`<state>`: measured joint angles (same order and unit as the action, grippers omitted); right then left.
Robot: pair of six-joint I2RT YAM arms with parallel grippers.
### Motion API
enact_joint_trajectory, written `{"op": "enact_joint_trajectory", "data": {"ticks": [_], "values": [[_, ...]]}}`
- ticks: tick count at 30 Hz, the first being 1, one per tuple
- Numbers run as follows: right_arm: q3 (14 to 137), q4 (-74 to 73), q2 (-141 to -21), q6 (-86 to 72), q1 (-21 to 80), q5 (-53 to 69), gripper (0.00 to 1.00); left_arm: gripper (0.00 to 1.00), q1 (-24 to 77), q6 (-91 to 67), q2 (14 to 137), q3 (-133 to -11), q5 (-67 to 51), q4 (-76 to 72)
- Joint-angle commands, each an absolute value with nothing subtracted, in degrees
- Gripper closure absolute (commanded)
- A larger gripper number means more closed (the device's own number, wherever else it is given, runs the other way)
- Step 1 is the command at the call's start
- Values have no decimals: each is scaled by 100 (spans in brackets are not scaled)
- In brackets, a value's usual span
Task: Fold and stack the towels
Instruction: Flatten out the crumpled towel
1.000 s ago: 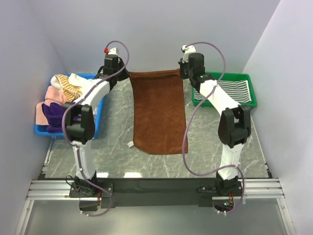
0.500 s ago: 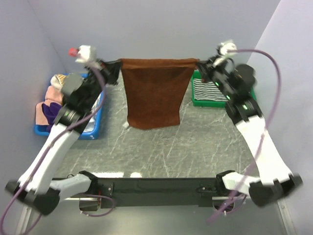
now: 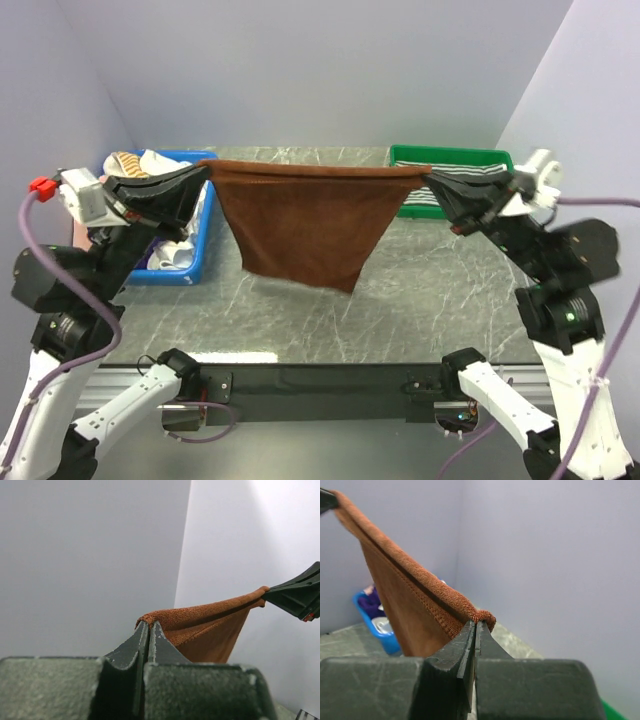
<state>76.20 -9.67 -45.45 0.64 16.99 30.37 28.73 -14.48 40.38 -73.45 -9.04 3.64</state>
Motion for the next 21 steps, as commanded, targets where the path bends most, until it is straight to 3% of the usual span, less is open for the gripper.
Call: {"op": "enact_joint_trajectory", "data": {"ticks": [1, 5, 11, 15, 21], "values": [[7971, -791, -4430, -209, 1670, 3059, 100, 99, 2848, -1441, 4078, -7708, -1029, 430], [8086, -703, -4701, -369, 1670, 2804, 100, 100, 2848, -1651, 4508, -7778, -643, 685], [7867, -502, -6245, -352, 1670, 1777, 100, 100, 2839, -2144, 5895, -7419, 751, 519], [7769, -80, -7521, -203, 1661, 1144, 100, 100, 2655, -2267, 7815, -7681, 1468, 361], [8584, 422, -9709, 201, 1652, 388, 100, 100, 2022, -2795, 10339, -8954, 943, 184]]}}
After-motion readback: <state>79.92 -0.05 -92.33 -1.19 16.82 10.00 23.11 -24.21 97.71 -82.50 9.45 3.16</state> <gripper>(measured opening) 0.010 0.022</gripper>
